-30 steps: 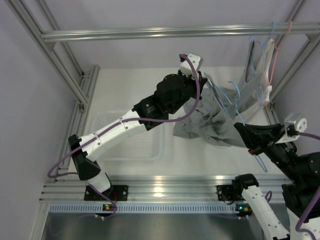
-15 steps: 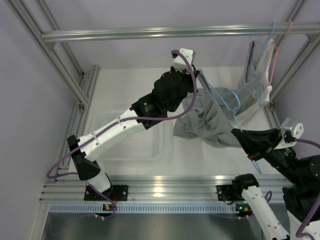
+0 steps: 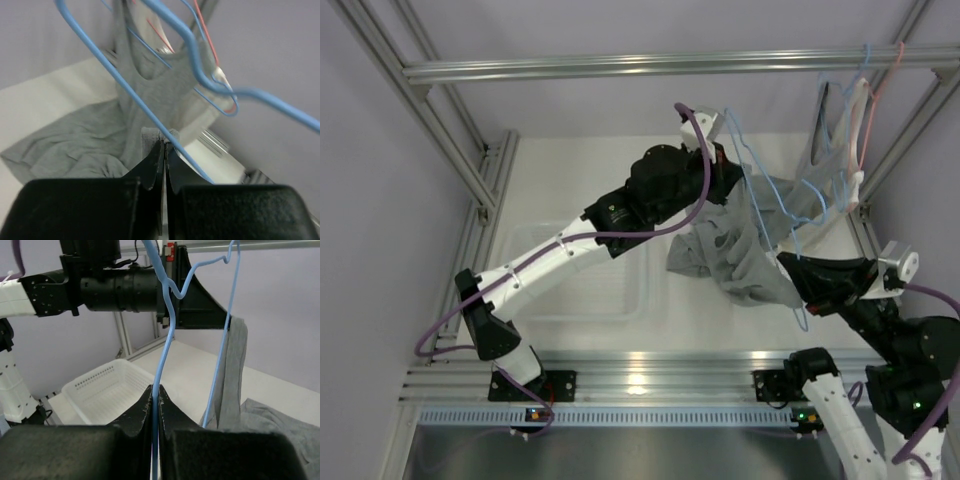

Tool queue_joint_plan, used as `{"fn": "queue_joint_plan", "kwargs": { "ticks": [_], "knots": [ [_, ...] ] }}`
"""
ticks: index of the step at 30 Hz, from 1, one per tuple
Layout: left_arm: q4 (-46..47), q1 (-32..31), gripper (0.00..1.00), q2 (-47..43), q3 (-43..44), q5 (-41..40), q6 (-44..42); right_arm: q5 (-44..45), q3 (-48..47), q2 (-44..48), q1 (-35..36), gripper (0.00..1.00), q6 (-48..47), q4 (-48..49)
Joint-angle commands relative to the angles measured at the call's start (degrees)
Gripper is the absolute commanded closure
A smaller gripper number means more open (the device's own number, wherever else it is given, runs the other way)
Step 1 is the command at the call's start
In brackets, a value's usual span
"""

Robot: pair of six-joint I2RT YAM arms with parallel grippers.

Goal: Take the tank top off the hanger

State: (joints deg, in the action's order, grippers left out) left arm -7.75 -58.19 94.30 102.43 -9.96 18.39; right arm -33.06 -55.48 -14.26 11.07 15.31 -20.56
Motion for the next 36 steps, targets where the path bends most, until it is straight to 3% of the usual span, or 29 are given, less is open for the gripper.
{"fn": "queue_joint_plan", "kwargs": {
  "ticks": [1, 5, 11, 16, 19, 23, 30, 34, 36],
  "knots": [
    [3.2, -0.3, 1.00, -2.3, -3.1, 16.1, 7.4, 3.2, 4.7, -0.5, -0.6, 1.00, 4.9, 17.1],
    [5.8, -0.3, 1.00, -5.3, -9.2, 24.6, 11.0, 4.6, 7.9, -4.4, -0.6, 1.00, 9.1, 27.0],
    [7.1, -0.6, 1.00, -11.0, -17.2, 26.7, 13.4, 7.7, 12.1, -10.2, -0.7, 1.00, 11.4, 41.5],
    [10.5, -0.5, 1.00, -14.0, -21.6, 29.4, 17.7, 0.2, 15.0, -16.6, -0.3, 1.00, 15.5, 49.8],
    [12.3, -0.6, 1.00, -15.9, -22.4, 29.4, 19.9, -0.4, 23.0, -15.5, 0.9, 1.00, 18.9, 60.9],
    [14.5, -0.5, 1.00, -16.5, -21.8, 31.7, 23.9, 6.3, 32.3, -13.2, 4.8, 1.00, 16.1, 68.4],
    [15.7, -3.8, 1.00, -14.9, -19.2, 38.0, 26.8, 18.0, 32.1, -18.5, 14.1, 1.00, 5.3, 73.9],
    [14.1, -3.9, 1.00, -18.0, -25.0, 32.6, 24.5, 22.0, 28.1, -20.2, 14.3, 1.00, 3.3, 72.9],
    [11.2, -3.9, 1.00, -19.2, -28.7, 25.7, 21.6, 24.8, 25.2, -18.8, 14.3, 1.00, 1.7, 66.3]
  ]
}}
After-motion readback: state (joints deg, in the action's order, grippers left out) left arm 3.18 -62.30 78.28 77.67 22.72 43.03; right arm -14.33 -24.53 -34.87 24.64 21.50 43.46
